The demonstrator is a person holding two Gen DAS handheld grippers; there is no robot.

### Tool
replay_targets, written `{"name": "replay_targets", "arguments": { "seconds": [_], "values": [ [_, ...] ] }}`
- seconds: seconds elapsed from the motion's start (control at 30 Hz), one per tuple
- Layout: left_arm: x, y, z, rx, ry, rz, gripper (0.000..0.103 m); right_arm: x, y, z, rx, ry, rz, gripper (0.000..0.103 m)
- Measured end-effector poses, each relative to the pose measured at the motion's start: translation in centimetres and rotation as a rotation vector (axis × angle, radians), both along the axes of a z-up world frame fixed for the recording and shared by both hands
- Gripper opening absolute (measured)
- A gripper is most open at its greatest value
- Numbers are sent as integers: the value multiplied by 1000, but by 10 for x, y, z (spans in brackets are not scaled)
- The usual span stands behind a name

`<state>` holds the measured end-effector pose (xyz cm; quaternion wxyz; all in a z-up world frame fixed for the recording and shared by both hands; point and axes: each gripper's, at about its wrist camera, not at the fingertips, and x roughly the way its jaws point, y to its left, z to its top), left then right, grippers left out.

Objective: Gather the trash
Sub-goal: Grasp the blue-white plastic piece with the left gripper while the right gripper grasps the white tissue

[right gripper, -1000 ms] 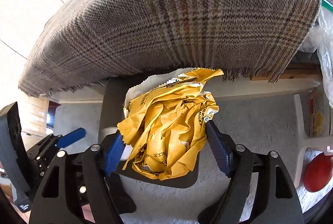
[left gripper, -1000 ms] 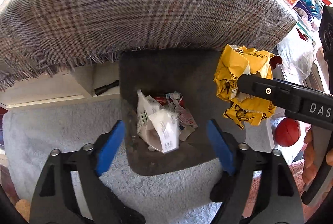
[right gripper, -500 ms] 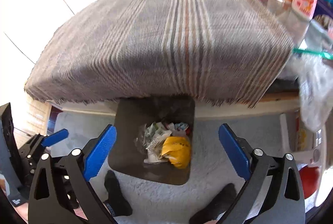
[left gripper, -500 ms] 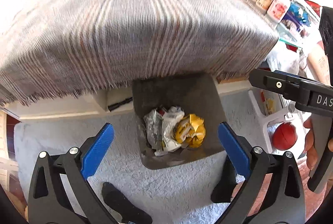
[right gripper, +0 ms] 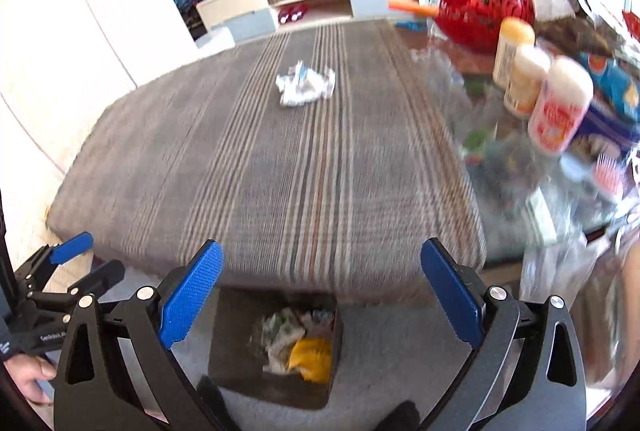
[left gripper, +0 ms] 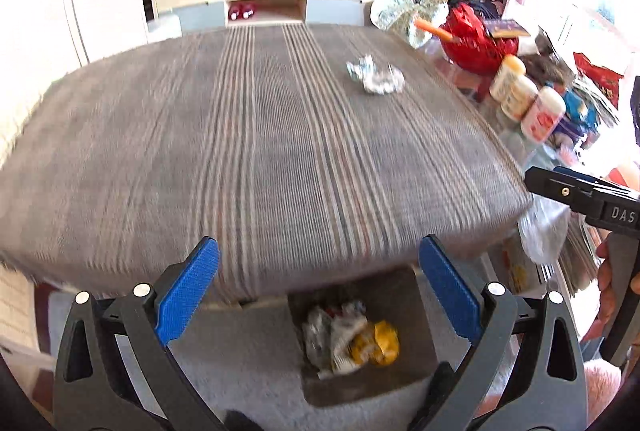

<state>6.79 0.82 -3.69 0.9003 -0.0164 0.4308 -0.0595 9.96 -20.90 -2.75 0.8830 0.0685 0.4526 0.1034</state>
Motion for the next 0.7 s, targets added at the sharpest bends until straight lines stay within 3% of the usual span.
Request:
{"name": "replay_targets", "arguments": {
  "seconds": [0.27, 0.47, 0.7],
  "values": [
    [73, 8, 21, 19, -34, 19, 95, 67, -4, 24, -9, -35, -30, 100],
    [124, 7, 18, 24, -41, 29, 95, 123, -1, 14, 17, -12, -42, 99],
    [182, 2, 1, 40, -39, 32, 95, 179, 15, -16, 55, 52, -13, 61]
  ]
}}
